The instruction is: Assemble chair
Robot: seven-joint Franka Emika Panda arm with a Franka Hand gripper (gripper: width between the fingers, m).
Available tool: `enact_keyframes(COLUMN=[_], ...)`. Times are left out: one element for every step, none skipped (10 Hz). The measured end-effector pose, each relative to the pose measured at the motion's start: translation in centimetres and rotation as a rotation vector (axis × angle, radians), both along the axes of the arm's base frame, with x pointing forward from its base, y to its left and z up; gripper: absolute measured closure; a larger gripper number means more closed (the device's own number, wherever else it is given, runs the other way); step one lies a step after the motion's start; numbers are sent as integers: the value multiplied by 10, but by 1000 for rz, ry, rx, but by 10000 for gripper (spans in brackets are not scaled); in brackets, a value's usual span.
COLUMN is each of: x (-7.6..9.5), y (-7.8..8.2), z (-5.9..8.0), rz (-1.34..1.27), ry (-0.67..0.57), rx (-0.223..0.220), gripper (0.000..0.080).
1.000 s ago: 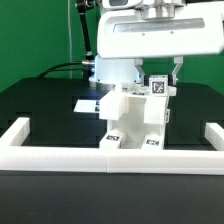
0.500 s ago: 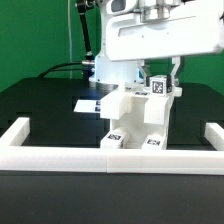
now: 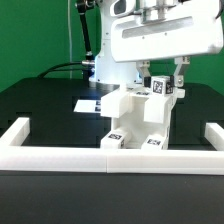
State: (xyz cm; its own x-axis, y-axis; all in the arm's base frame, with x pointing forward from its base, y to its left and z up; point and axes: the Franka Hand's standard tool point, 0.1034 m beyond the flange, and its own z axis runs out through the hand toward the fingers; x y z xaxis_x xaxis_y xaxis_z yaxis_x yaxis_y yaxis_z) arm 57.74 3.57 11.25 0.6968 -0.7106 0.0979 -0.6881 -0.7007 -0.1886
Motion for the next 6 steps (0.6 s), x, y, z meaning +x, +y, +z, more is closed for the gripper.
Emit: enact_keyframes(x=[0, 1, 2, 2, 2, 2], y=[3, 7, 8, 8, 8, 7], z=[1, 2, 3, 3, 2, 2], rz=[10, 67, 219, 300, 432, 533], ry=[3, 0, -10, -15, -23, -29], rx=[-1, -12, -47, -65, -94, -115], gripper=[260, 170, 155, 155, 150, 150])
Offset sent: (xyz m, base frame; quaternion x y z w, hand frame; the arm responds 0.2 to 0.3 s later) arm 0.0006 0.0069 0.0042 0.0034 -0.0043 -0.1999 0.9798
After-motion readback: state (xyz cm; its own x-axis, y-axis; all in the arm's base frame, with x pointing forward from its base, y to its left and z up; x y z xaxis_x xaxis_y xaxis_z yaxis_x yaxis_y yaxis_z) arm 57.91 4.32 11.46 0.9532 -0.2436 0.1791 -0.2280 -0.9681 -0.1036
